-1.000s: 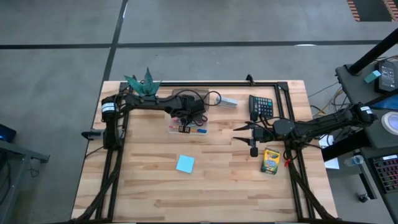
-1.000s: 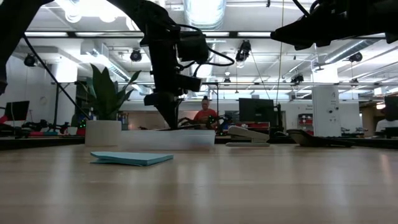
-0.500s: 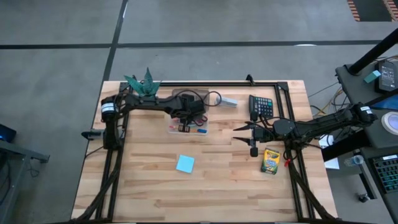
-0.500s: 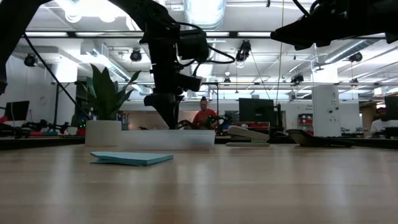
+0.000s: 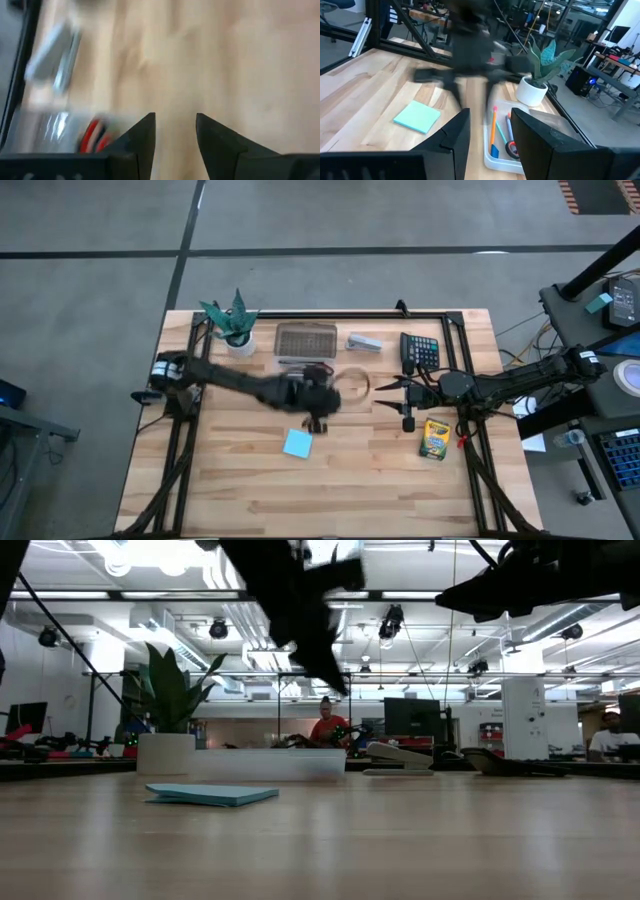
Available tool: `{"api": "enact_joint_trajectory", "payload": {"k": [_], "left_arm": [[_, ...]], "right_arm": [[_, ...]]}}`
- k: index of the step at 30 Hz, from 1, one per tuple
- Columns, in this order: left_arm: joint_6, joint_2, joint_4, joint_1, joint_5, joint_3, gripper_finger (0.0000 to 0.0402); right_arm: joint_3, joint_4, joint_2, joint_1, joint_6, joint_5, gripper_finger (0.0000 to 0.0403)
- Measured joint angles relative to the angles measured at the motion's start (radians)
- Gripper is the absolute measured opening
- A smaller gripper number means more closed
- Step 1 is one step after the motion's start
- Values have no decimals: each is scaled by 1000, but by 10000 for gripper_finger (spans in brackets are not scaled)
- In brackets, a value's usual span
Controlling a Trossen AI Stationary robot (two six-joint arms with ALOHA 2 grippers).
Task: Pack school essentials
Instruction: Put the blue sticky notes into the supply box
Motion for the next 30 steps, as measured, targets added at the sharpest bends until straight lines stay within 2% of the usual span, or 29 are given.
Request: {"api": "enact_joint_trajectory", "payload": {"k": [4, 8, 13, 20, 24, 30], "left_arm": [[38, 2, 147, -114, -38, -12, 122], [100, -11, 170, -164, -42, -16, 122], [176, -92, 188, -168, -48, -54, 122], [331, -230, 319, -136, -67, -189, 122], [290, -307, 337, -126, -67, -262, 122], [92, -357, 332, -141, -41, -341, 122]], "right_arm": [[0, -11, 0, 0, 31, 0, 132], [0, -28, 0, 0, 95, 0, 132], [0, -26, 0, 0, 240, 0, 132], [0, -17, 0, 0, 438, -1, 132], [0, -18, 0, 13, 488, -10, 132], [0, -21, 0, 22, 453, -10, 132]]}}
